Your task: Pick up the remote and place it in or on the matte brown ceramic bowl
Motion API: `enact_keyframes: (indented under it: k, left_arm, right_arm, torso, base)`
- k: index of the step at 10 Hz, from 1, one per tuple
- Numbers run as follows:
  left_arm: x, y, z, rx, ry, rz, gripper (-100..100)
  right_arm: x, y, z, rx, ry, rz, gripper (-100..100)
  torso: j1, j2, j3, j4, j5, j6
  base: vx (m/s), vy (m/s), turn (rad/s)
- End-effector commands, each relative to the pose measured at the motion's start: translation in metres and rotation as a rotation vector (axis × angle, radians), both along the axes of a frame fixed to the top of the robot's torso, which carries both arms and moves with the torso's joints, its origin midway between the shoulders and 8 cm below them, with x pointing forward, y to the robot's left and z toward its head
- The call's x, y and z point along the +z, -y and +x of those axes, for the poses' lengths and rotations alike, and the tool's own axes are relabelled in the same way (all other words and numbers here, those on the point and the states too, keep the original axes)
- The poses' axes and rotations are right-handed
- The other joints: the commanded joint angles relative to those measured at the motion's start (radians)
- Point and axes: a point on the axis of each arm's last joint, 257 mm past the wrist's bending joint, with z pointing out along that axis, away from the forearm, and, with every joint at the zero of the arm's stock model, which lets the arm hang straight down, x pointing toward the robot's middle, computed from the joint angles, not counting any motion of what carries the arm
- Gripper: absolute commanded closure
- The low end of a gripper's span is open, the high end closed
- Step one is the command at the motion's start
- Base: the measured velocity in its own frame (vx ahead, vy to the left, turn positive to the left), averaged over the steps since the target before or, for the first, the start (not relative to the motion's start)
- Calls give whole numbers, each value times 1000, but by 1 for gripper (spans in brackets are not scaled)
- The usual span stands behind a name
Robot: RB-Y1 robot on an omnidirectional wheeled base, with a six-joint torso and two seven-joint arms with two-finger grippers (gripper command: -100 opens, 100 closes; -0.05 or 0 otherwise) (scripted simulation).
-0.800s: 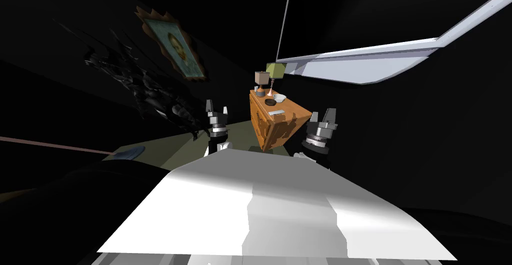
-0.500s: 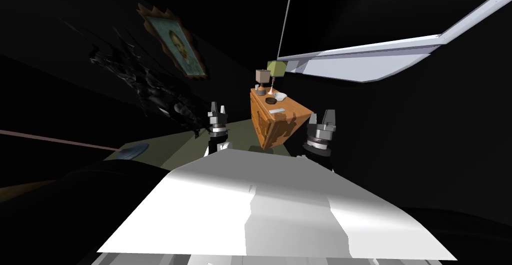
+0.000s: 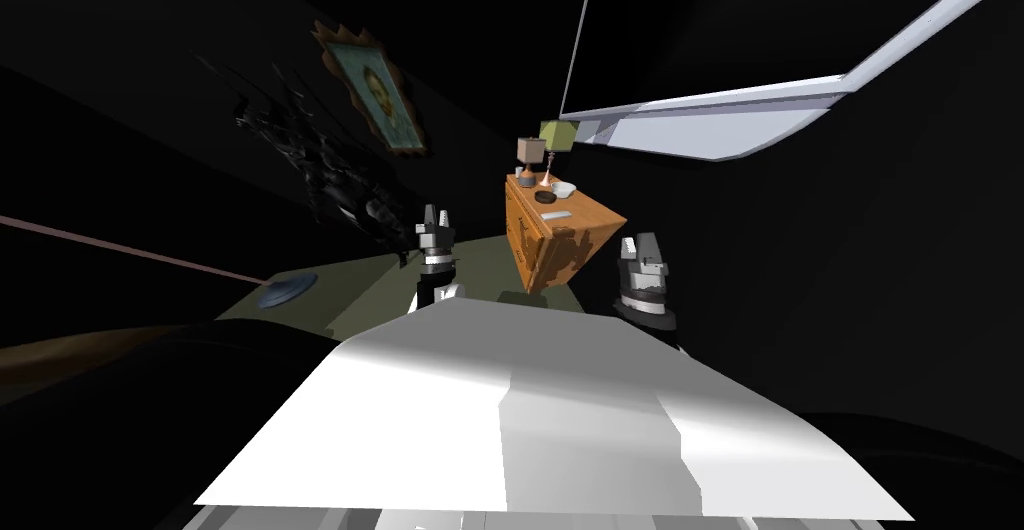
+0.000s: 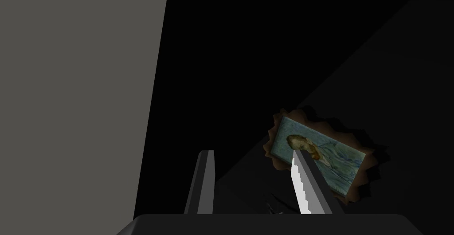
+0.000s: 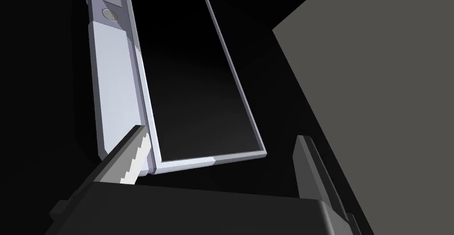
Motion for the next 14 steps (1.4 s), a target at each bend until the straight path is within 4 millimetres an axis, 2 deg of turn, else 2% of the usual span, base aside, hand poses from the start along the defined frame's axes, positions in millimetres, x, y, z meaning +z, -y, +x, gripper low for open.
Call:
enact_keyframes:
  k: [1, 8, 11, 14]
  left_arm:
    - [0, 0, 0, 0, 0, 0, 0]
    - [0, 0, 0, 0, 0, 0, 0]
    - [0, 0, 0, 0, 0, 0, 0]
    - [0, 0, 0, 0, 0, 0, 0]
  right_arm:
    - [-4, 1, -4, -10, -18, -35, -100]
    - [-50, 15, -31, -98, -189, -385, -100]
    - [-67, 22, -41, -116, -253, -469, -100]
    - [-89, 34, -55, -139, -337, -648, -100]
  torso:
    - [0, 0, 0, 0, 0, 0]
    - [2, -7, -4, -1, 0, 0]
    - [2, -10, -6, -2, 0, 0]
    - [1, -12, -7, -3, 0, 0]
  base:
    - [-96, -20, 37]
    - [-75, 18, 93]
    - [-26, 28, 76]
    - [1, 30, 103]
